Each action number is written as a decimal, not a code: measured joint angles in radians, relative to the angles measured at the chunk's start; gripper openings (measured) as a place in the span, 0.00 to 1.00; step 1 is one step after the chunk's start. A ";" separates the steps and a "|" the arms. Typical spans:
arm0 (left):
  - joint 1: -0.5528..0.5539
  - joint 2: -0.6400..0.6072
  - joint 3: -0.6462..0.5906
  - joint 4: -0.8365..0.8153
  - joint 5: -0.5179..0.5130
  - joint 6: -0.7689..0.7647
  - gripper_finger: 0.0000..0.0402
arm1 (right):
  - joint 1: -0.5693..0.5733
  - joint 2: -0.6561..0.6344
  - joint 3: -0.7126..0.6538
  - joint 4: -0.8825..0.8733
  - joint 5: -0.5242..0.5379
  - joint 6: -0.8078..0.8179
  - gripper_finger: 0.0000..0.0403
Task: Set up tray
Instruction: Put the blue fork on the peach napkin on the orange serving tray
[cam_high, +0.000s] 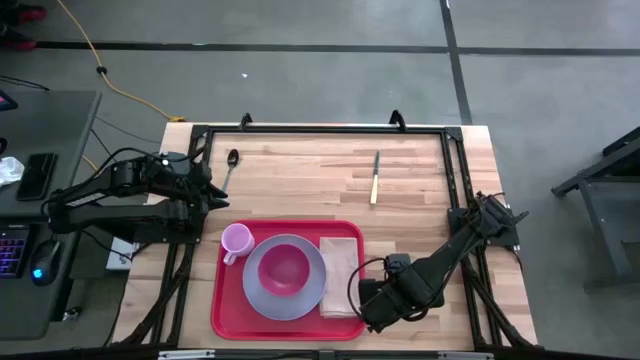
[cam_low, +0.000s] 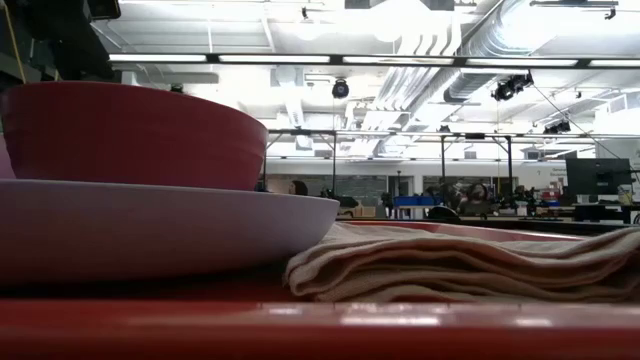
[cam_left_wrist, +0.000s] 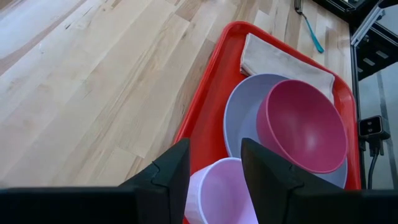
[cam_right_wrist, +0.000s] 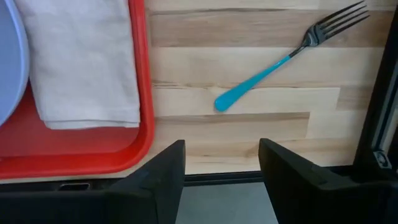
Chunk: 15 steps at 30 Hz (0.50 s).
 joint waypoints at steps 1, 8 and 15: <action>0.000 0.000 0.000 0.000 0.000 0.000 0.44 | 0.000 0.000 0.000 0.000 -0.004 0.000 0.45; 0.000 0.000 0.000 0.000 0.005 0.000 0.44 | 0.006 0.000 0.000 0.000 -0.036 0.001 0.45; 0.000 0.000 0.000 0.000 0.004 0.000 0.44 | 0.041 0.001 -0.103 0.019 -0.265 0.097 0.45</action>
